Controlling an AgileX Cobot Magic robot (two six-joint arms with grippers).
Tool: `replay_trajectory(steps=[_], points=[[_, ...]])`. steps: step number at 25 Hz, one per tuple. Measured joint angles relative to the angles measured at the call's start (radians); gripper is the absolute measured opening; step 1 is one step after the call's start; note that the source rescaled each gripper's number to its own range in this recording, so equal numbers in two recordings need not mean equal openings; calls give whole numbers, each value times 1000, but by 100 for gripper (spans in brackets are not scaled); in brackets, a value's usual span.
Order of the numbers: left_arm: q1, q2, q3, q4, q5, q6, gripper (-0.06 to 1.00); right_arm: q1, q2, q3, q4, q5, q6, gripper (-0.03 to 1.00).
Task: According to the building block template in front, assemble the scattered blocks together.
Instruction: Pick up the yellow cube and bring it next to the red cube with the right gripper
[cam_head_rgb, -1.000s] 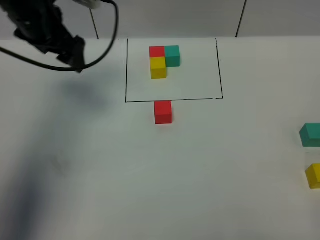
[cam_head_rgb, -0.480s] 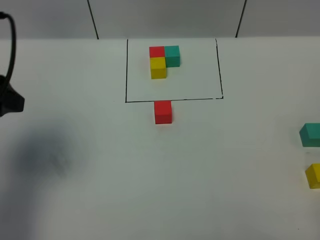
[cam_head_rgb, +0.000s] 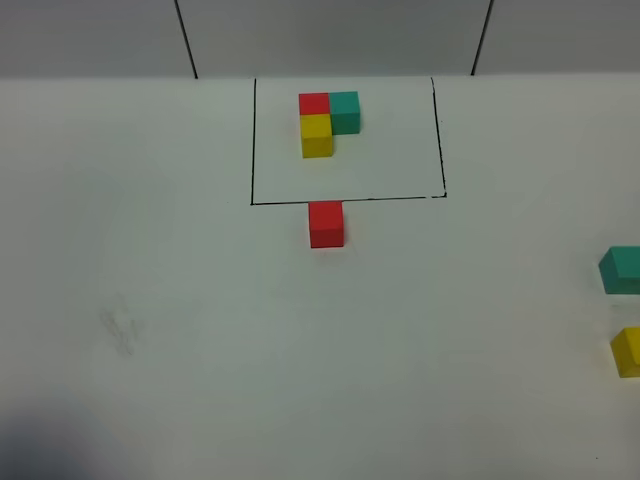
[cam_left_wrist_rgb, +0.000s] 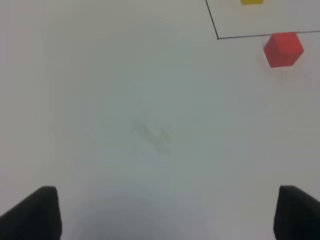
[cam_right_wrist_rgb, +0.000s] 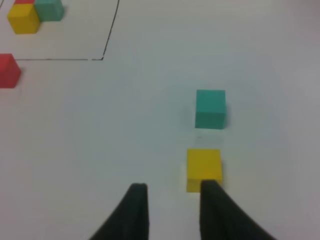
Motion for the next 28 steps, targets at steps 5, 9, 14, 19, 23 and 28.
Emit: replay_trajectory(steps=[5,9,14,19,23,28], points=[[-1,-161,138,6,17,-1,93,0,0,0,0,0,0,0],[-1,-292,205,7,29,-1,93,0,0,0,0,0,0,0],[-1,-393,208,6,27,-2,91,0,0,0,0,0,0,0],[-1,-393,208,6,27,-16,88,0,0,0,0,0,0,0],[-1,-393,208,7,27,-22,85,0,0,0,0,0,0,0],[-1,-393,208,9,27,-25,77,0,0,0,0,0,0,0]])
